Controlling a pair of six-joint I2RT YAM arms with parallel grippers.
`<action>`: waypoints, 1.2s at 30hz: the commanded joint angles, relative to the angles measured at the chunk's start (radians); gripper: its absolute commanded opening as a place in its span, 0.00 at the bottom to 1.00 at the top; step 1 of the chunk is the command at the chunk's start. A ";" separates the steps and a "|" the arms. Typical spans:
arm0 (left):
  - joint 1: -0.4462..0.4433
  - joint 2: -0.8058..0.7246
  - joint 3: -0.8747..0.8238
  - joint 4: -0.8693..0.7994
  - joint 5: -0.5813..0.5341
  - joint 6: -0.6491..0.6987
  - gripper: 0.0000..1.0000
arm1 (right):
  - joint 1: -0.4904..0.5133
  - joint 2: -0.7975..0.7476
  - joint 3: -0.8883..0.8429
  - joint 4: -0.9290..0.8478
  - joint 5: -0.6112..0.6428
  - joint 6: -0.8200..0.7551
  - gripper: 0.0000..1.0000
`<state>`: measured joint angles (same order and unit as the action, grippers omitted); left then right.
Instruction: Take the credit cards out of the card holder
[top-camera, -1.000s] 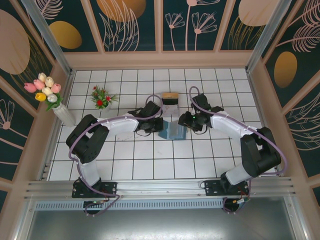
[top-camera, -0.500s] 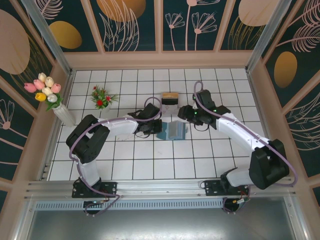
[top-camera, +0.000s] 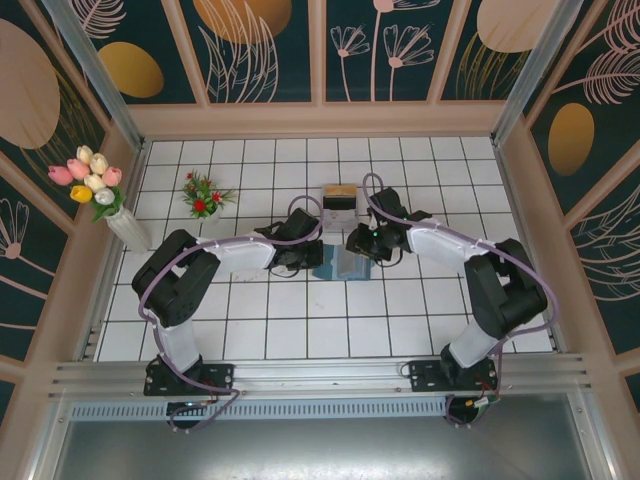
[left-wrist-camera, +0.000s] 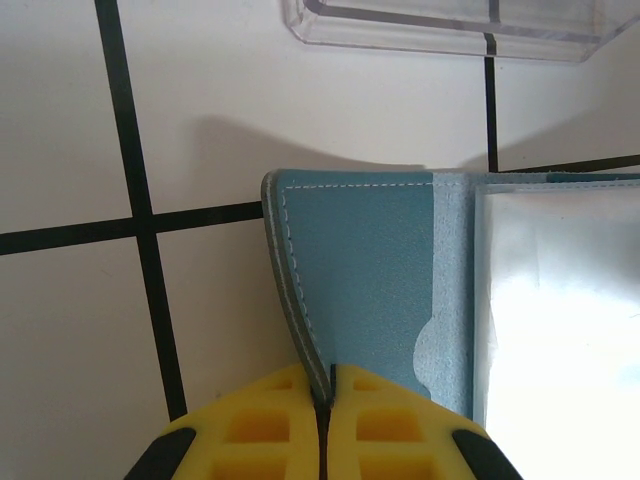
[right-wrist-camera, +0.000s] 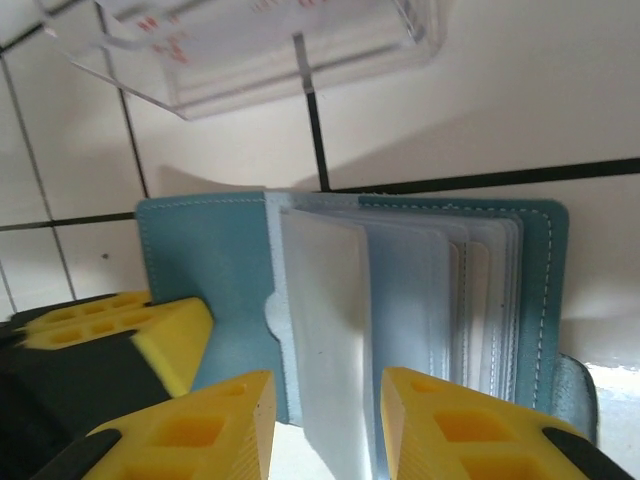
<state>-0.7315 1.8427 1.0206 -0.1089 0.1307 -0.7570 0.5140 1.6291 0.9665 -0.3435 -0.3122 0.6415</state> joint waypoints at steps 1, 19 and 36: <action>0.000 -0.017 -0.018 -0.019 0.010 -0.011 0.00 | 0.003 0.027 0.027 -0.004 -0.023 0.003 0.35; 0.024 -0.056 -0.088 0.093 0.134 -0.025 0.00 | 0.004 0.062 -0.077 0.335 -0.360 0.129 0.36; 0.052 -0.062 -0.115 0.106 0.134 -0.031 0.00 | -0.009 0.043 -0.040 0.182 -0.182 0.112 0.32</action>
<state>-0.6914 1.8000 0.9253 0.0051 0.2733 -0.7795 0.5137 1.7195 0.8955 -0.0647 -0.5858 0.7887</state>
